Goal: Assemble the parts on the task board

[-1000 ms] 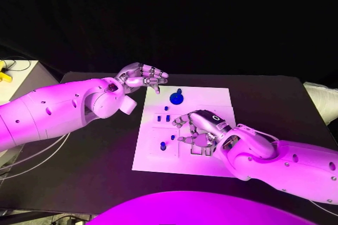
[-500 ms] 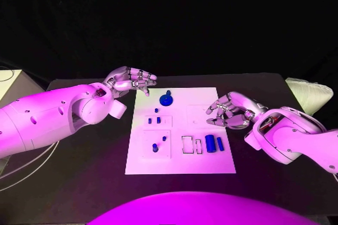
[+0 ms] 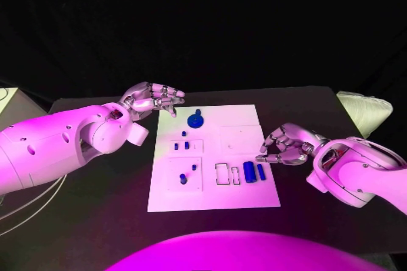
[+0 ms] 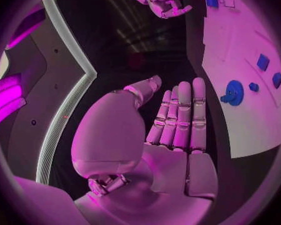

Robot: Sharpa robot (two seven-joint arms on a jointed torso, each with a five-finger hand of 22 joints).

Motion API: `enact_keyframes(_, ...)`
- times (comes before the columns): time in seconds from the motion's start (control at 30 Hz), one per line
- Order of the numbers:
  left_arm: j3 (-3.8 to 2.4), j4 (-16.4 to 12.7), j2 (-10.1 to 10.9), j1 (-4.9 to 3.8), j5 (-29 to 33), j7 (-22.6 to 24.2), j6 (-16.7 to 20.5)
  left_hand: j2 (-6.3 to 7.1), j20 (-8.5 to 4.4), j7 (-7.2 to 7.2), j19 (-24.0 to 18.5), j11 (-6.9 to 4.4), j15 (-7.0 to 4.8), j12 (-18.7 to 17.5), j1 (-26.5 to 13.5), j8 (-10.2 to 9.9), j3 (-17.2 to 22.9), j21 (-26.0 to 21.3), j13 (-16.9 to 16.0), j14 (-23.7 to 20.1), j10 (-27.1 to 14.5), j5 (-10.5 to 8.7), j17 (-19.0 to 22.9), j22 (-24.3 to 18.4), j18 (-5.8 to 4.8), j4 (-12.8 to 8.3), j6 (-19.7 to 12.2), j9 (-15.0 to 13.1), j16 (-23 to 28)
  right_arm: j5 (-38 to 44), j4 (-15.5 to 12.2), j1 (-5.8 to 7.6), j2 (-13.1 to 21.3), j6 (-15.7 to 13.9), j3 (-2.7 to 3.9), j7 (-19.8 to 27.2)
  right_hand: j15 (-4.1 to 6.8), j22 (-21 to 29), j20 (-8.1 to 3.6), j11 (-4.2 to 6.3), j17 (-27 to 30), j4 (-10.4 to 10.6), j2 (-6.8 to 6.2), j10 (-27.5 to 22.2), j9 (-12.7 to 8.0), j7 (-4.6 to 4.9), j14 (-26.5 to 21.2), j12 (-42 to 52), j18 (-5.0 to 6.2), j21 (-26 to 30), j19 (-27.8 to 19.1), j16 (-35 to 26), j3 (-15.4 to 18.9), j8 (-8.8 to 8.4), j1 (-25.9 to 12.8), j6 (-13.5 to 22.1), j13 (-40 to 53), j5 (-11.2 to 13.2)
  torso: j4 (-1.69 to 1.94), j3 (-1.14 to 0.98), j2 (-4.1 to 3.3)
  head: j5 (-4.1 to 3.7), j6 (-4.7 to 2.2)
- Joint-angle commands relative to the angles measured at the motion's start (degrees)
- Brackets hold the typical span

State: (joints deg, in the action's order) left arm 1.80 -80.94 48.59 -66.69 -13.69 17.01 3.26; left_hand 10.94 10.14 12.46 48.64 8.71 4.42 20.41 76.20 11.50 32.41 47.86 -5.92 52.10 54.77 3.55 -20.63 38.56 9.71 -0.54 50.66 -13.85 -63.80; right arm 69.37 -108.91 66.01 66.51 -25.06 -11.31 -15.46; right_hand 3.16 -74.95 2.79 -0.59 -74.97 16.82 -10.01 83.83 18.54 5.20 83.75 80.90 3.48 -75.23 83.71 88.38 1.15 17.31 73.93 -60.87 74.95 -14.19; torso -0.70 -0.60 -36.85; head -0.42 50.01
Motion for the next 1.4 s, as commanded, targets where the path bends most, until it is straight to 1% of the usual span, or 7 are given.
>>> enact_keyframes(0.03,-0.04,-0.4,0.0,0.06,1.1,0.9,-0.4,-0.20,0.08,-0.09,0.4,0.03,0.37,0.3,-0.5,0.0,-0.2,-0.2,0.1,0.0,-0.4,0.11,0.0,0.0,0.80,0.2,-0.3,0.0,0.1,5.6,-0.2,-0.90,-0.6,1.5,-0.07,-4.9,0.07,-10.8,0.10,0.13,-11.7,0.0,1.09,1.6,0.1,-0.36,5.5,1.4,-0.89,-1.0,2.5,0.6,1.2,0.53,-0.3,-0.1,6.7,-0.4,0.07,0.04,-0.03,-0.19,-0.01)
enact_keyframes(0.3,-0.04,-0.6,0.1,0.14,1.1,0.8,-0.6,-0.20,0.08,-0.09,0.4,0.03,0.37,0.3,-0.5,0.0,-0.2,-0.2,0.1,0.0,-0.4,0.11,0.0,0.0,0.80,0.2,-0.3,0.0,0.1,8.4,0.6,-3.18,-3.1,1.7,-0.16,-7.4,0.04,-11.2,0.10,0.09,-13.1,0.0,1.66,2.3,0.1,-0.29,5.8,2.7,-1.08,-2.0,2.7,1.0,2.2,0.57,-0.2,0.1,8.1,-0.3,0.21,0.02,-0.06,-0.20,-0.01)
enact_keyframes(0.4,-0.04,-0.6,0.2,0.17,1.1,0.8,-0.6,-0.20,0.08,-0.09,0.4,0.03,0.37,0.3,-0.5,0.0,-0.2,-0.2,0.1,0.0,-0.4,0.11,0.0,0.0,0.80,0.2,-0.3,0.0,0.1,9.0,1.0,-3.71,-3.9,2.0,-0.17,-8.3,0.01,-11.5,0.12,0.07,-13.9,0.0,1.82,2.5,0.1,-0.30,6.0,3.0,-1.21,-2.7,2.9,1.3,2.6,0.64,0.0,0.1,8.6,-0.6,0.08,0.01,-0.09,-0.07,-0.01)
enact_keyframes(0.6,-0.04,-0.5,0.2,0.25,1.1,0.7,-0.8,-0.20,0.08,-0.09,0.4,0.03,0.37,0.3,-0.5,0.0,-0.2,-0.2,0.1,0.0,-0.4,0.11,0.0,0.0,0.80,0.2,-0.3,0.0,0.1,9.8,1.6,-4.58,-5.2,3.0,-0.19,-9.5,-0.02,-11.5,0.14,0.05,-14.0,0.0,1.88,2.5,0.1,-0.28,6.0,3.0,-1.20,-2.7,2.9,1.3,3.0,0.68,-0.2,0.1,8.6,-0.8,0.12,0.03,-0.11,-0.18,-0.01)
enact_keyframes(1.03,-0.03,-0.5,0.3,0.35,1.1,0.5,-1.0,-0.19,0.09,-0.12,0.5,0.00,0.34,0.5,-0.5,0.1,-0.3,-0.4,0.1,0.1,-0.5,0.13,0.0,-0.2,0.82,0.3,-0.3,0.1,0.0,11.9,2.9,-5.65,-8.0,2.6,-0.19,-11.7,-0.08,-11.6,0.21,0.00,-14.0,0.1,2.30,2.4,0.0,-0.24,6.0,2.9,-1.17,-2.5,2.8,1.3,4.0,0.77,-1.0,0.2,8.7,-1.2,0.10,-0.06,-0.21,-0.05,-0.01)
enact_keyframes(1.3,-0.03,-0.5,0.3,0.37,1.1,0.3,-1.3,-0.19,0.10,-0.11,0.6,0.00,0.35,0.5,-0.6,0.1,-0.4,-0.4,0.1,0.0,-0.5,0.13,0.0,-0.2,0.82,0.4,-0.3,0.1,0.0,9.8,4.2,-6.24,-10.3,0.3,-0.18,-13.3,-0.12,-11.5,0.27,-0.02,-13.9,0.1,2.56,2.3,0.0,-0.24,6.0,2.6,-1.06,-2.0,2.6,1.3,5.5,1.01,-3.3,0.2,8.6,-1.5,0.18,0.04,-0.20,-0.17,-0.01)
enact_keyframes(1.4,-0.03,-0.4,0.3,0.39,1.1,0.2,-1.3,-0.19,0.10,-0.11,0.6,0.00,0.35,0.5,-0.6,0.1,-0.4,-0.4,0.1,0.0,-0.5,0.13,0.0,-0.2,0.82,0.4,-0.3,0.1,0.0,9.2,4.5,-6.39,-10.7,0.2,-0.18,-13.5,-0.12,-11.5,0.28,-0.02,-13.9,0.1,2.64,2.2,0.0,-0.24,6.0,2.6,-1.04,-1.9,2.6,1.3,5.6,1.02,-3.4,0.2,8.6,-1.6,0.11,0.06,-0.14,-0.13,-0.01)
